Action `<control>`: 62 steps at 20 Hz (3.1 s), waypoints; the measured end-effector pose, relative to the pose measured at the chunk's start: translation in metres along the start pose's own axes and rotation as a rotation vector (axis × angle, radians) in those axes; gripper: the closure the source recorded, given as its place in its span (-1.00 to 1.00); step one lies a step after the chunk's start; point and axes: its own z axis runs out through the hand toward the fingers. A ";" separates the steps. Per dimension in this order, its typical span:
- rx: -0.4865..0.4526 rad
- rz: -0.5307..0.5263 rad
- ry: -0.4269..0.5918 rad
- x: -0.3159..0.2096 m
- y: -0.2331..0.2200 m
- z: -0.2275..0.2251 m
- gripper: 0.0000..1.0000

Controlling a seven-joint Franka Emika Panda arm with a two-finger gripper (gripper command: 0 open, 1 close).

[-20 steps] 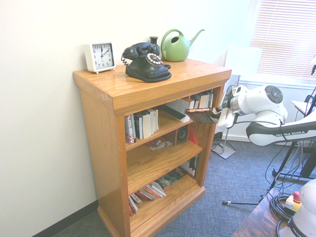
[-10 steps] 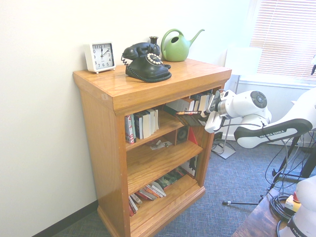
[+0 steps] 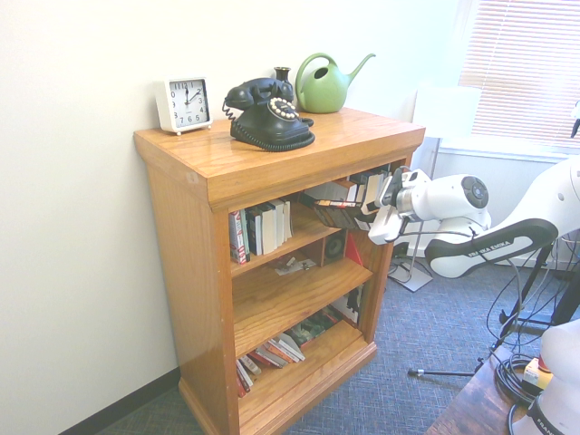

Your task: Organize the shelf

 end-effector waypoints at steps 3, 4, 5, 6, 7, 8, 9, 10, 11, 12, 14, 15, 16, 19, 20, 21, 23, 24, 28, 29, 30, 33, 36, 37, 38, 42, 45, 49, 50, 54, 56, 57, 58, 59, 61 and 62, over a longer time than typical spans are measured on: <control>0.028 0.048 0.000 -0.007 0.005 0.018 1.00; 0.044 0.056 0.005 -0.007 0.002 0.022 1.00; 0.059 0.064 0.009 -0.008 -0.003 0.025 1.00; 0.073 0.071 0.016 -0.008 -0.007 0.028 1.00; 0.086 0.080 0.023 -0.007 -0.012 0.030 1.00; 0.098 0.092 0.028 -0.007 -0.017 0.032 1.00; 0.107 0.104 0.033 -0.007 -0.021 0.034 1.00; 0.112 0.115 0.037 -0.007 -0.023 0.037 1.00; 0.115 0.127 0.037 -0.007 -0.025 0.041 1.00; 0.115 0.138 0.034 -0.008 -0.026 0.045 1.00; 0.116 0.158 0.031 -0.006 -0.028 0.052 1.00; 0.118 0.173 0.030 -0.004 -0.030 0.055 1.00; 0.120 0.189 0.026 -0.001 -0.033 0.058 1.00; 0.129 0.228 0.001 0.013 -0.039 0.066 1.00; 0.129 0.236 -0.008 0.017 -0.039 0.068 1.00; 0.133 0.241 -0.018 0.020 -0.038 0.071 1.00; 0.132 0.254 -0.037 0.024 -0.032 0.078 1.00; 0.128 0.262 -0.044 0.024 -0.029 0.083 1.00; 0.106 0.257 -0.085 0.004 -0.017 0.117 1.00; 0.103 0.256 -0.089 -0.003 -0.020 0.132 1.00; 0.103 0.257 -0.089 -0.007 -0.028 0.146 1.00; 0.113 0.280 -0.057 0.001 -0.060 0.183 1.00; 0.133 0.331 -0.072 0.022 -0.083 0.207 1.00; 0.142 0.350 -0.081 0.029 -0.084 0.211 1.00; 0.150 0.365 -0.093 0.035 -0.083 0.215 1.00; 0.172 0.395 -0.120 0.056 -0.078 0.220 1.00; 0.156 0.403 -0.128 0.055 -0.079 0.216 1.00; 0.142 0.397 -0.138 0.052 -0.082 0.208 1.00; 0.139 0.393 -0.141 0.051 -0.081 0.205 1.00; 0.136 0.388 -0.150 0.050 -0.080 0.203 -1.00; 0.137 0.387 -0.156 0.050 -0.081 0.202 -1.00; 0.137 0.388 -0.159 0.050 -0.081 0.202 -1.00; 0.136 0.387 -0.159 0.050 -0.082 0.202 -1.00; 0.135 0.388 -0.159 0.050 -0.081 0.202 -1.00; 0.132 0.389 -0.160 0.050 -0.081 0.202 -1.00; 0.132 0.388 -0.160 0.050 -0.081 0.202 -1.00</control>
